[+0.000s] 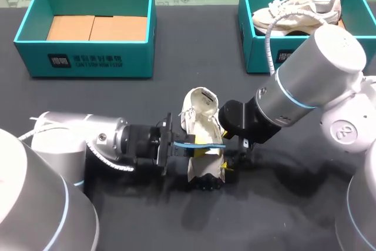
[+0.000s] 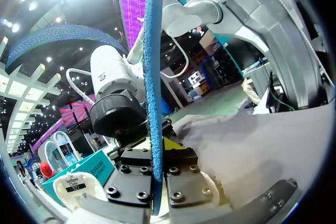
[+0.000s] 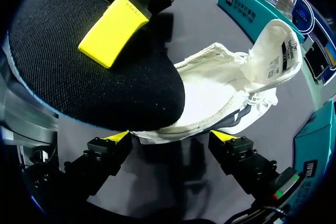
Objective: Take the shoe out of the shoebox, open the shoe tongue, remove and reinsert the insole, then place the shoe into the shoebox
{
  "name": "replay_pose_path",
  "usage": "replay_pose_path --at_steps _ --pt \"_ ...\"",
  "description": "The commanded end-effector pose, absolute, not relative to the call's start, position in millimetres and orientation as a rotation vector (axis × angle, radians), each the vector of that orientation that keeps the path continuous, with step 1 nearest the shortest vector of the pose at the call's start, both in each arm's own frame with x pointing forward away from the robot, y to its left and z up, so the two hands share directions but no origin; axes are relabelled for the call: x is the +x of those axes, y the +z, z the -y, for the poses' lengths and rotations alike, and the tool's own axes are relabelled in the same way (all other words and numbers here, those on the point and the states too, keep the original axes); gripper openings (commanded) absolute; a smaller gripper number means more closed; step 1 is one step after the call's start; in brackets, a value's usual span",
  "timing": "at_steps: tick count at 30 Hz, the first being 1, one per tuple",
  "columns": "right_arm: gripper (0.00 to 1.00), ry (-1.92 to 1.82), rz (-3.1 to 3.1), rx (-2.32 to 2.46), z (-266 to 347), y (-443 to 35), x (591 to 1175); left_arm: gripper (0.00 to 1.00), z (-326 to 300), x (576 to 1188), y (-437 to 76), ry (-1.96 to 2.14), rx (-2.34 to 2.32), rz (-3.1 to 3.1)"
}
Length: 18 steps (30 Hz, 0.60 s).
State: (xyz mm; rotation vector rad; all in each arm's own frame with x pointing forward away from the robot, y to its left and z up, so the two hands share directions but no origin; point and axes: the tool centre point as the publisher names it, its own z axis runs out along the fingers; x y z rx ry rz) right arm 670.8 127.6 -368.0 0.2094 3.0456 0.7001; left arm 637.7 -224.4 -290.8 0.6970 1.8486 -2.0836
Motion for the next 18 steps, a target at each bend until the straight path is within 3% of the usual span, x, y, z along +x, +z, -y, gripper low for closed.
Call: replay_pose_path --at_steps 1,18 --pt "1.00 0.700 -3.045 0.209 -128.3 -369.5 670.2 0.00 228.0 642.3 -295.4 -2.091 0.689 -1.848" --pt "1.00 0.700 -3.045 0.209 -128.3 -369.5 670.2 0.00 233.1 661.7 -317.0 -2.011 0.621 -1.931"
